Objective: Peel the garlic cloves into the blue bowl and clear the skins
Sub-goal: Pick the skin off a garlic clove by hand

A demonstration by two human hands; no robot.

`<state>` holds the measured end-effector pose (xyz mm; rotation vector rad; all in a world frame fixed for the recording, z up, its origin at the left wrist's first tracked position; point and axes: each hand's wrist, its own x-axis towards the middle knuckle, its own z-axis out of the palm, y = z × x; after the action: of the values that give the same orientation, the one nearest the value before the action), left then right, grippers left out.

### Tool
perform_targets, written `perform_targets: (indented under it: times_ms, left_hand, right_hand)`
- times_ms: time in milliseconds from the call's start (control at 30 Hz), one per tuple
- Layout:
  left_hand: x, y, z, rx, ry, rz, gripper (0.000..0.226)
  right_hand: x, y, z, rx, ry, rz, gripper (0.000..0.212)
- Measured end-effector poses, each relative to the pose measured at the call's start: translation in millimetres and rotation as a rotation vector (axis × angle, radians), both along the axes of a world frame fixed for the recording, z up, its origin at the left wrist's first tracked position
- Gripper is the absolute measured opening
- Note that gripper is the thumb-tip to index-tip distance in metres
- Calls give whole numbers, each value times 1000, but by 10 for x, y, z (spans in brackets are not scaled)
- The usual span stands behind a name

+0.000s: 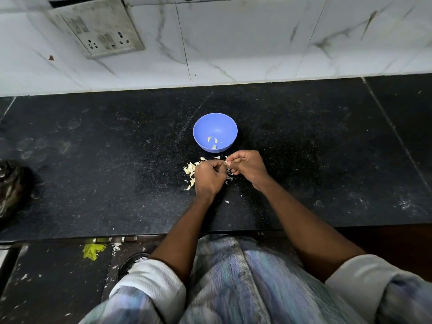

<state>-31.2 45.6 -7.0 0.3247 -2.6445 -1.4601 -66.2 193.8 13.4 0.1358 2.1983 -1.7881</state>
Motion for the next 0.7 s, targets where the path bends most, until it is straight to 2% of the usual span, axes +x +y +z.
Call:
perform_targets:
  times_ms: [267, 533, 700]
  left_hand:
    - [12, -41, -28, 43, 43, -34, 23]
    - [-9, -13, -27, 202, 27, 61, 15]
    - [-19, -20, -45, 244, 22, 93, 13]
  right_hand:
    - [-2, -3, -29, -35, -14, 2, 6]
    - [-6, 0, -2, -144, -48, -2, 20]
    - [-18, -17, -14, -153, -54, -11, 17]
